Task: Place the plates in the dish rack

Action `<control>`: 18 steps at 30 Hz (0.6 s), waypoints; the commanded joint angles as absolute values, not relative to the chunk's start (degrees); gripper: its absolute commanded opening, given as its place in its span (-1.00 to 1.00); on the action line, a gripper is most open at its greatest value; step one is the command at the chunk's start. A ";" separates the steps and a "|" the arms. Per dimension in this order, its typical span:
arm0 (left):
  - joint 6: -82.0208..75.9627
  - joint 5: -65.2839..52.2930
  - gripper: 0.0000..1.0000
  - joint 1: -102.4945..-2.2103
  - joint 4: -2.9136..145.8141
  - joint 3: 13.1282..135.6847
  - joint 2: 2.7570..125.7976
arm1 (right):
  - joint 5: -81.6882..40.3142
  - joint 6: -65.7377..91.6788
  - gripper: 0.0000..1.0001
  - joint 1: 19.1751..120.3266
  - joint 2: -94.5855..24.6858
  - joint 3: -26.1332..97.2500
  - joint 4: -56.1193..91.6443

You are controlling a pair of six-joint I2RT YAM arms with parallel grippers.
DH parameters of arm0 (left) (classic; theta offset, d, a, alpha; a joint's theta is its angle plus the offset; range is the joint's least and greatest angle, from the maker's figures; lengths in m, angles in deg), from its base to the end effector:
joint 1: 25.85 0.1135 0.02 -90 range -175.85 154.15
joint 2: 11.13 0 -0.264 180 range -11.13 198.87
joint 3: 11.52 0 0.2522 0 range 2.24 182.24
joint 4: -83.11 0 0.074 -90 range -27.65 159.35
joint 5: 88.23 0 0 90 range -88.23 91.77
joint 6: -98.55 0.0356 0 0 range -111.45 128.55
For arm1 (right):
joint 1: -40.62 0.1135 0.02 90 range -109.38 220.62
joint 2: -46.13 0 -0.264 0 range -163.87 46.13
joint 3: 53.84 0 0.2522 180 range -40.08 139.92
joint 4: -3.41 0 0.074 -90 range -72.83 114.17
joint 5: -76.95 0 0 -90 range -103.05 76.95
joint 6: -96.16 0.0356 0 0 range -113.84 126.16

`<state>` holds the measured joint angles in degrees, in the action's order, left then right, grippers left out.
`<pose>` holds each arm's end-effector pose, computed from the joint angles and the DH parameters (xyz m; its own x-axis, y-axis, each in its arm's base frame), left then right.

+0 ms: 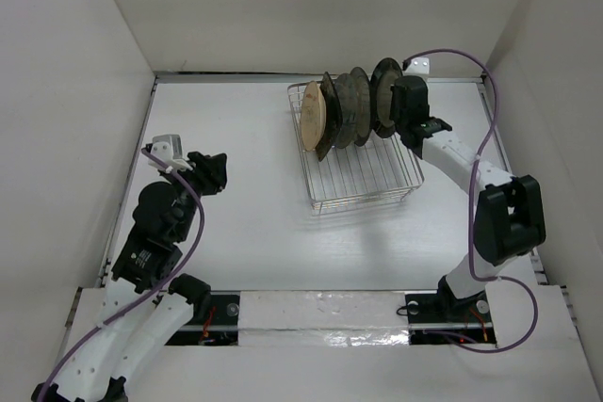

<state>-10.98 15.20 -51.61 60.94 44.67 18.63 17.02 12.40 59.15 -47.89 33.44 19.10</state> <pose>0.1162 -0.0469 0.3649 -0.0085 -0.3569 -0.9341 0.2242 0.9097 -0.3496 0.3715 0.1057 0.3073 -0.3418 -0.0154 -0.9397 0.2025 0.9752 -0.0896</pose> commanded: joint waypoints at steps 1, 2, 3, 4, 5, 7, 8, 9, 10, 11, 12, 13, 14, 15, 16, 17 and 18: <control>-10.17 14.07 -0.27 -51.34 63.11 45.65 19.63 | 19.91 13.54 -1.00 60.13 -47.21 34.28 6.97; -10.17 14.16 -0.27 -51.34 63.19 45.66 19.55 | 20.00 13.54 -1.00 60.14 -47.38 34.19 6.88; -10.08 14.25 -0.27 -51.34 63.37 45.57 19.46 | 20.70 13.28 -1.00 60.14 -47.47 34.10 6.88; -10.00 14.25 -0.25 -51.34 63.89 45.48 19.54 | 21.14 12.75 -1.00 60.14 -47.47 34.02 6.88; -10.08 13.99 -0.25 -51.34 63.90 45.48 19.72 | 21.40 12.75 -1.00 60.14 -47.73 33.84 6.88; -9.91 13.54 -0.26 -51.34 63.02 45.74 20.42 | 20.80 13.18 -0.97 60.14 -47.74 33.58 6.71; -9.99 13.54 -0.26 -51.34 62.84 45.83 20.42 | 20.44 13.27 -0.94 60.14 -47.65 33.23 6.71; -9.99 13.72 -0.26 -51.34 62.93 45.83 20.25 | 19.92 13.36 -0.92 60.14 -47.65 32.96 6.45; -9.91 13.89 -0.25 -51.34 63.37 45.74 20.07 | 20.00 13.36 -0.90 60.14 -47.74 32.79 6.53; -9.99 13.98 -0.24 -51.34 63.63 45.66 20.07 | 20.17 13.36 -0.89 60.14 -47.74 32.70 6.53; -9.91 13.90 -0.24 -51.34 63.63 45.57 20.07 | 20.52 13.45 -0.88 60.14 -47.91 32.44 6.45; -9.82 13.81 -0.24 -51.34 63.02 45.74 20.42 | 20.44 13.80 -0.85 60.14 -47.91 32.26 6.27; -9.82 13.72 -0.24 -51.34 62.67 45.83 20.51 | 20.27 14.06 -0.81 60.14 -47.91 32.08 6.27; -9.73 13.72 -0.23 -51.34 62.58 45.92 20.51 | 20.18 14.33 -0.79 60.14 -47.91 32.00 6.36; -9.82 13.81 -0.20 -51.34 62.93 45.83 20.42 | 20.09 14.50 -0.75 60.14 -47.91 31.99 6.53; -9.73 13.72 -0.18 -51.34 63.28 45.83 20.34 | 20.26 14.59 -0.61 60.14 -47.83 32.08 6.71; -9.73 13.46 -0.16 -51.34 63.46 45.74 20.51 | 20.53 14.59 -0.54 60.14 -47.56 32.08 6.97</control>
